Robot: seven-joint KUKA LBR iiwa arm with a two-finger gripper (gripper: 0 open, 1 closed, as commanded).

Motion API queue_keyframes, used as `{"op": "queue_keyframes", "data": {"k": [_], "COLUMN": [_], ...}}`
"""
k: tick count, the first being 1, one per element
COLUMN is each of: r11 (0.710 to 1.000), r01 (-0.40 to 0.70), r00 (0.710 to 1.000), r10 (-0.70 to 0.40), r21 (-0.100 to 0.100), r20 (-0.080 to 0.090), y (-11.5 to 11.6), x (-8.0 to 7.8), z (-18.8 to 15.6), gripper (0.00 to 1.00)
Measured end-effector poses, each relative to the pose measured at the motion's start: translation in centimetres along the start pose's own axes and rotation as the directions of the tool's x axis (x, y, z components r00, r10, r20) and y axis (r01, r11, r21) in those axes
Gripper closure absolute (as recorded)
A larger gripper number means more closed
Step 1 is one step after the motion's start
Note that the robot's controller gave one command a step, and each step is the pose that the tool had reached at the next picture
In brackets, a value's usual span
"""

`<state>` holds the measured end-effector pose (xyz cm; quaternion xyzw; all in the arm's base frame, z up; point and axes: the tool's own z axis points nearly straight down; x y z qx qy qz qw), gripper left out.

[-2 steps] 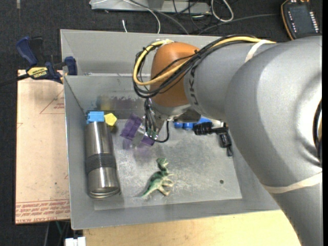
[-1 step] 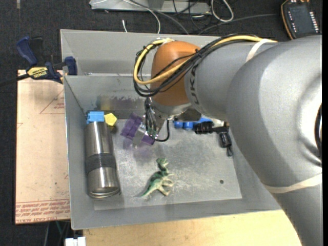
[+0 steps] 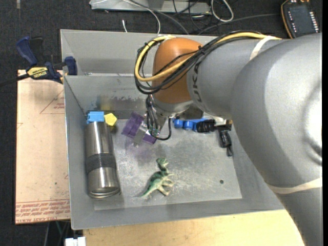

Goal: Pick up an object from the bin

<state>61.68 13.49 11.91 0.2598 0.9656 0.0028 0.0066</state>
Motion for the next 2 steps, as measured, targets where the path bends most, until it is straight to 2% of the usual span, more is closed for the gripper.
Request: {"op": "queue_keyframes", "data": {"k": [2], "r11": [1.000], "r01": [0.002], "r00": [1.000], "r10": [-0.002], "r21": [-0.005], "r20": [0.005], "y": [0.14], "x": [-0.14], "z": [-1.90], "gripper": [1.00]}}
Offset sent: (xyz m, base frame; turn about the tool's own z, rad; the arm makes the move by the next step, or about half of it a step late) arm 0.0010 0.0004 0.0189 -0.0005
